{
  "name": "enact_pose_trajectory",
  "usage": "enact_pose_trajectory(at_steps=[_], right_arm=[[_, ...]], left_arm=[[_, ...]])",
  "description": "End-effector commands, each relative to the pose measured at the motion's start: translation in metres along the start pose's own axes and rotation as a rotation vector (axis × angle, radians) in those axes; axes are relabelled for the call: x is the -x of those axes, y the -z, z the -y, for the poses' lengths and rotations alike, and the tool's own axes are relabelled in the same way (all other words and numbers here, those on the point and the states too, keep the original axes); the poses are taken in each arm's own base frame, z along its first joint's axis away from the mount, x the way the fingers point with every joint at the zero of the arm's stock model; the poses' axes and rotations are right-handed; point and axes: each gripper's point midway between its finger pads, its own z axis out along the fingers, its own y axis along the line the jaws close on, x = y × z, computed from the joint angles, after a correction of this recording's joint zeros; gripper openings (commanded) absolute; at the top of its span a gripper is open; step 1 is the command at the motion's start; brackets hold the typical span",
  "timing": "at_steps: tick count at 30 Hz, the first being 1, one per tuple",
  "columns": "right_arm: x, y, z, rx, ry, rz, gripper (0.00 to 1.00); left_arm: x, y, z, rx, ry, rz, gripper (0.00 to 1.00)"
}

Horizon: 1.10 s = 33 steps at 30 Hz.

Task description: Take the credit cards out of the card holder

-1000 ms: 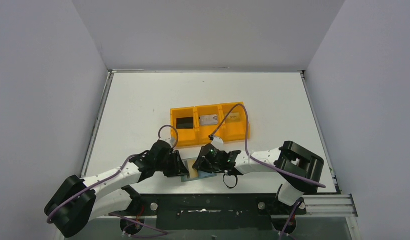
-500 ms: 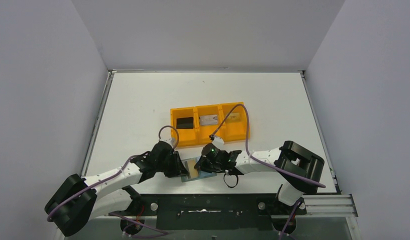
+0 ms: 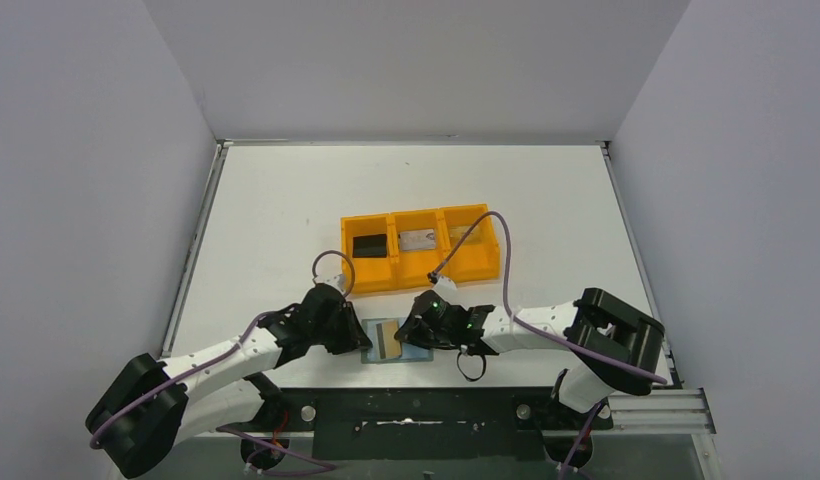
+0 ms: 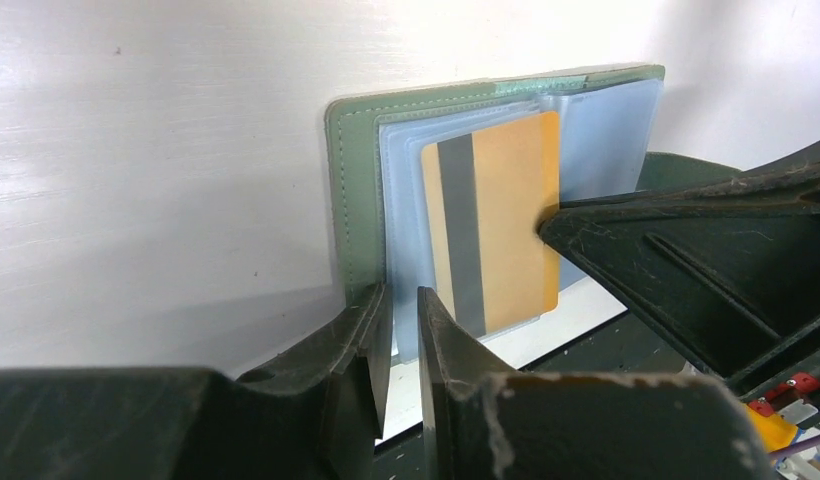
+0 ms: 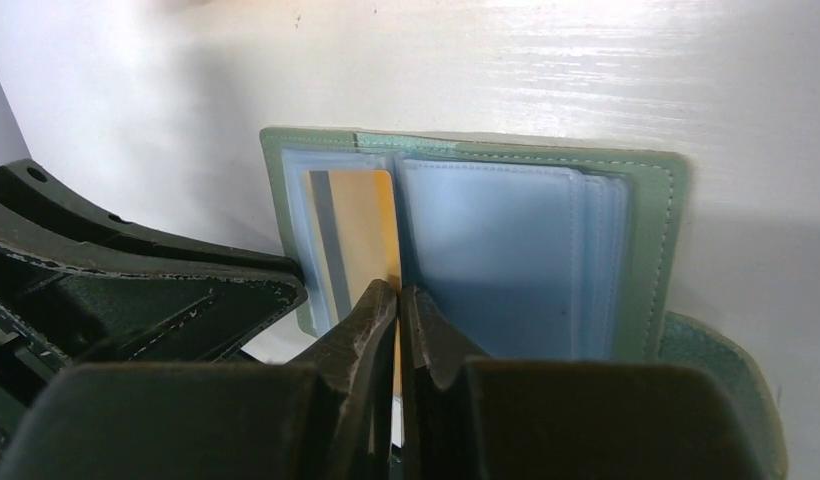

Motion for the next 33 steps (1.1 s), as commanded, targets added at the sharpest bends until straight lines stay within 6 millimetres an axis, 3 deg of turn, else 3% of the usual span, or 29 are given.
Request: enact_pose_trajectory(at_steps=[1,8,12,19,24,28,33], right_arm=[[0.010,0.005,0.015,-0.050,-0.017,0.051,0.00],[0.012,0.004,0.030,-0.132,-0.022,0.070,0.00],[0.010,0.000,0.031,-0.129,-0.039,0.069,0.00],[0.006,-0.005,0.042,-0.203,-0.040,0.069,0.00],[0.004,-0.007,0.045,-0.204,-0.050,0.067,0.00],[0.000,-0.010,0.046,-0.192,-0.065,0.048,0.00],[-0.002,-0.012,0.045,-0.169,-0.078,0.032,0.00]], left_arm=[[0.005,0.002,-0.005,0.029,-0.010,0.030,0.16],[0.013,0.004,0.003,0.018,-0.021,0.050,0.17],[0.023,0.010,0.012,0.012,-0.029,0.081,0.29],[0.042,0.023,0.037,-0.056,-0.026,0.152,0.41],[0.024,0.005,0.031,-0.077,-0.019,0.065,0.45],[0.005,-0.015,0.014,-0.032,0.011,-0.016,0.44],[-0.006,-0.021,0.011,-0.053,0.015,-0.044,0.31]])
